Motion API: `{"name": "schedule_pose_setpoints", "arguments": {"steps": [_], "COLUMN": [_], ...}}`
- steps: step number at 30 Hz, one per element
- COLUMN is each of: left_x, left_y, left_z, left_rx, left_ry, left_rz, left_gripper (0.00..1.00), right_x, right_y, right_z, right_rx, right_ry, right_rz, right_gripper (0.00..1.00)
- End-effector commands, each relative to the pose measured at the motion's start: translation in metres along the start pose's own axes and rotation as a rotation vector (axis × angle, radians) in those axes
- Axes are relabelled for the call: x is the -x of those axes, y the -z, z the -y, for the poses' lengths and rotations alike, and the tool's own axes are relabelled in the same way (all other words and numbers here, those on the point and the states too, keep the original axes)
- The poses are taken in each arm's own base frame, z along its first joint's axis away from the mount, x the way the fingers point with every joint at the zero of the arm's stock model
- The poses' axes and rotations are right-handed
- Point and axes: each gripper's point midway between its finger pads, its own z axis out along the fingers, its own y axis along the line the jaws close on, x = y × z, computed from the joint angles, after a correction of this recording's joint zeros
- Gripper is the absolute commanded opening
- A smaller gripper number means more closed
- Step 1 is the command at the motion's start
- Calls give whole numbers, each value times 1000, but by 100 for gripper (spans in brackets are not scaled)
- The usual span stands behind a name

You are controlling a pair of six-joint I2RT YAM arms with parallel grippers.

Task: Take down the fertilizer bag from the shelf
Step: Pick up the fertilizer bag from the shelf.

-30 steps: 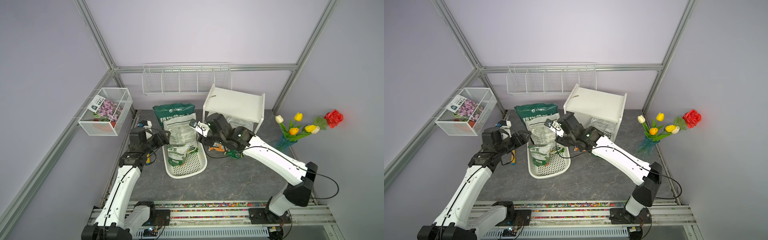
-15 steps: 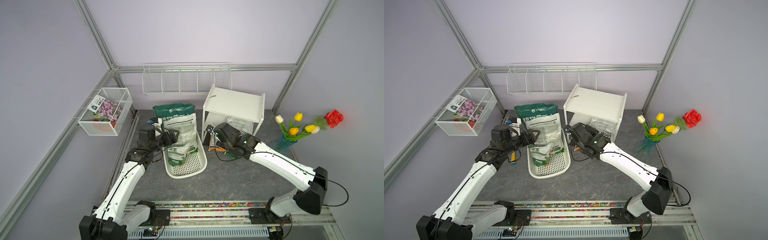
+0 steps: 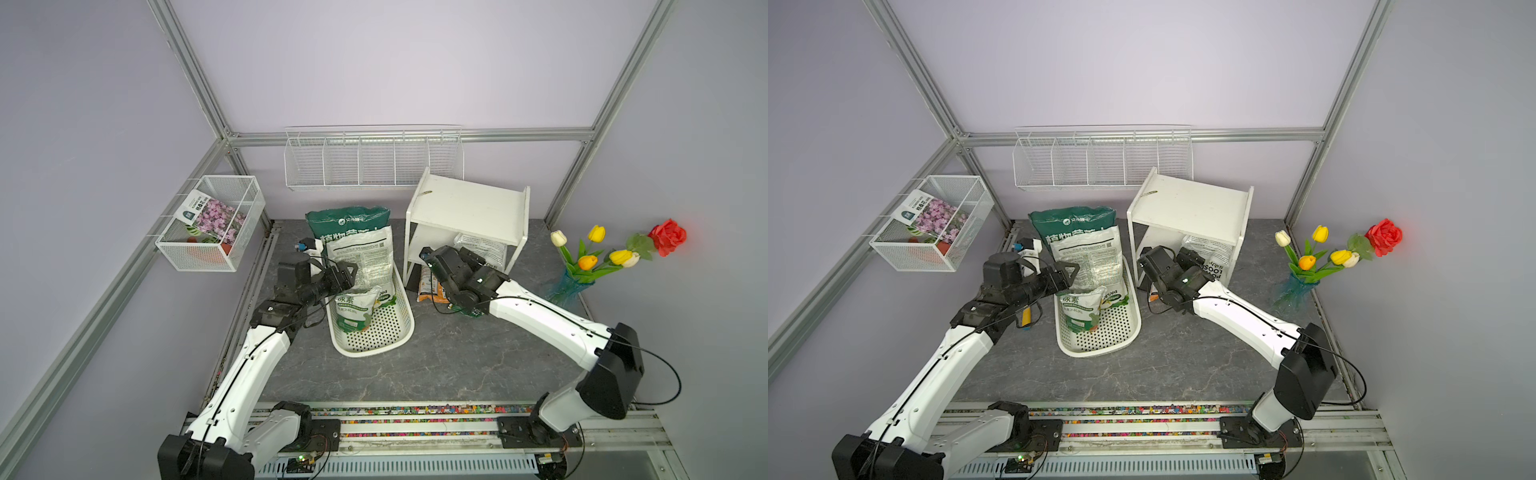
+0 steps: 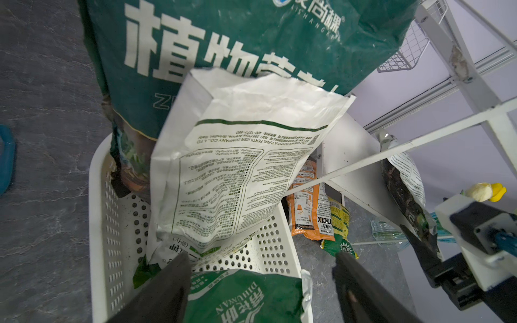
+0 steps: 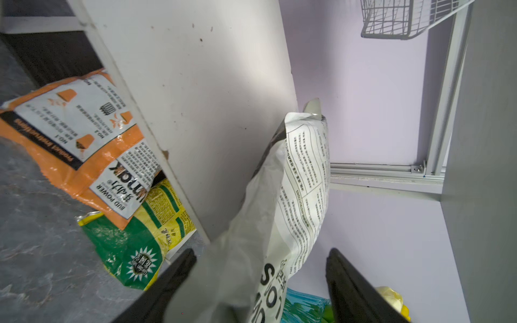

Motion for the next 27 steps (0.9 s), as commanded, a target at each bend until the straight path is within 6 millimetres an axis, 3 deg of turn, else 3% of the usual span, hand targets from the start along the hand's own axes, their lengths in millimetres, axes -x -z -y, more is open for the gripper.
{"name": "schedule_pose_setpoints", "arguments": {"steps": [1,6,9,13,14,21,27], "left_x": [-4,-5,-6,-7,-8,-10,-11], "left_y": [0,1,2,1,0,-2,-4], "left_z": [-3,-4,-5,-5,-6,-8,-10], "left_rx": [8,13,20,17,17,21,25], "left_ry": [4,0,-2,-1,1,0,2], "left_rz": [-2,-3,-2,-7,-10,-16,-18], "left_gripper": [84,84,84,84,84,84,84], "right_x": [-4,0,3,7,8,12,28], "right_y": [-16,-28,-33,-33,-32,-13,34], "right_z": [-1,-7,-9,-4,-2,0,-1], "right_rx": [-42,-37,-43,-59,-65,-26,40], "right_ry": [6,27,37,22,17,1,-22], "right_rz": [-61,-76,-80,-73,-73,-34,93], "right_gripper": [73,56,38,3,0,0,0]}}
